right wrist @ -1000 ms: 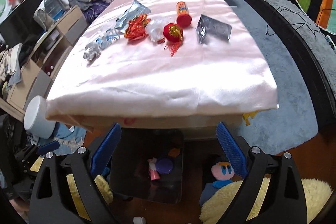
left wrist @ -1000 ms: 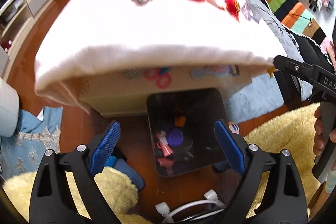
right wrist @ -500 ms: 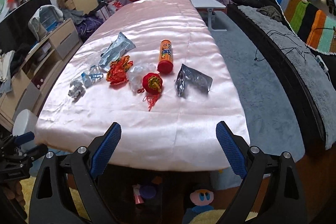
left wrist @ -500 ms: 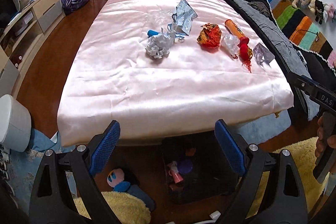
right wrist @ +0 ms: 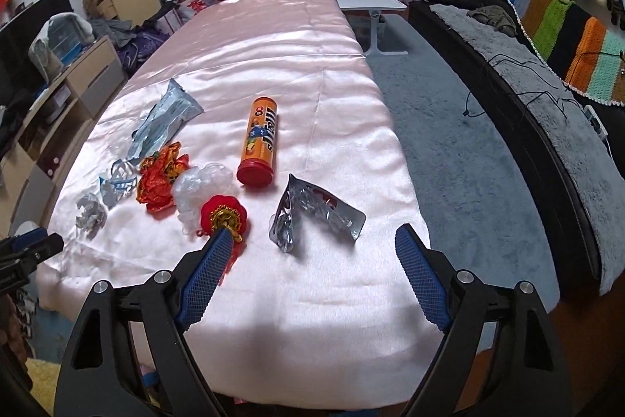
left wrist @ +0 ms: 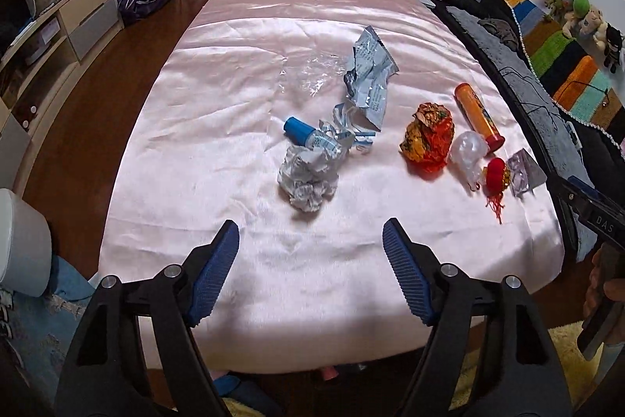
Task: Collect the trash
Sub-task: 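Grasp the silver blister pack with the right tool while the left tool grasps crumpled foil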
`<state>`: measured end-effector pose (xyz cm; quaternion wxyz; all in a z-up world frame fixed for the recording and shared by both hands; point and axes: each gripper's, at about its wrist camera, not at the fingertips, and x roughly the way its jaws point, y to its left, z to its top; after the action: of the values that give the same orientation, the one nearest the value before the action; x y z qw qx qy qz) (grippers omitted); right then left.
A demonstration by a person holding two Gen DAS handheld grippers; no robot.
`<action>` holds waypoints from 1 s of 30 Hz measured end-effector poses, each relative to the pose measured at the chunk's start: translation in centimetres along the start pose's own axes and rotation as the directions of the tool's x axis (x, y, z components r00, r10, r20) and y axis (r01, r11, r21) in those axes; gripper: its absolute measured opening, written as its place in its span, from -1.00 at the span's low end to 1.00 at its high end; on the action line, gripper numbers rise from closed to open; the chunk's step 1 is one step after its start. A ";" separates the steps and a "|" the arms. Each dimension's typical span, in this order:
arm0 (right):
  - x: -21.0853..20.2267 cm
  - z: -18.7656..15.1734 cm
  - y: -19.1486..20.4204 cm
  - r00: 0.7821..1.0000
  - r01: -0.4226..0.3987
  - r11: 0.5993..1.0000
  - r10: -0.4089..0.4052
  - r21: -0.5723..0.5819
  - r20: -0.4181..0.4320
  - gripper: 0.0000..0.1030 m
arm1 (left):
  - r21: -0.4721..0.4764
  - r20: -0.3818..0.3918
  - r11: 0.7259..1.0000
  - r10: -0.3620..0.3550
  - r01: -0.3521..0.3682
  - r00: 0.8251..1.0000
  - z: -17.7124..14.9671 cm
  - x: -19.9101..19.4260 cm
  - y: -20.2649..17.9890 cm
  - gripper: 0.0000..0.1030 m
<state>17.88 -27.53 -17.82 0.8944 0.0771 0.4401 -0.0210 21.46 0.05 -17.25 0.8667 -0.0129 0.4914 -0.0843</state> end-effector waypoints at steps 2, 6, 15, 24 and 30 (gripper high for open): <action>0.6 0.4 0.0 1.000 0.003 1.000 -0.003 -0.007 -0.005 0.64 | -0.002 -0.007 1.000 0.004 -0.004 1.000 0.6 0.9 0.1 0.34; 1.6 1.4 0.3 1.000 0.006 1.000 -0.006 -0.026 -0.001 0.64 | -0.017 -0.027 1.000 0.014 -0.015 1.000 1.7 2.7 0.4 0.34; 5.0 2.2 -0.2 0.998 -0.012 1.000 0.011 -0.023 -0.057 0.44 | -0.022 -0.062 1.000 0.014 -0.015 0.998 2.9 5.5 0.5 0.18; 5.7 1.3 0.3 0.994 -0.041 0.998 0.036 -0.048 -0.102 0.12 | -0.012 -0.067 1.000 -0.015 0.014 0.998 2.8 6.1 0.5 -0.32; 4.7 0.8 0.2 0.993 -0.064 0.998 0.060 -0.027 -0.106 0.01 | 0.002 -0.046 0.999 -0.038 0.038 0.998 2.3 4.7 0.4 -0.67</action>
<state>21.36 -27.34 -21.05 0.8714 0.0784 0.4840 0.0175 25.85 -0.44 -20.05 0.8536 -0.0189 0.5106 -0.1016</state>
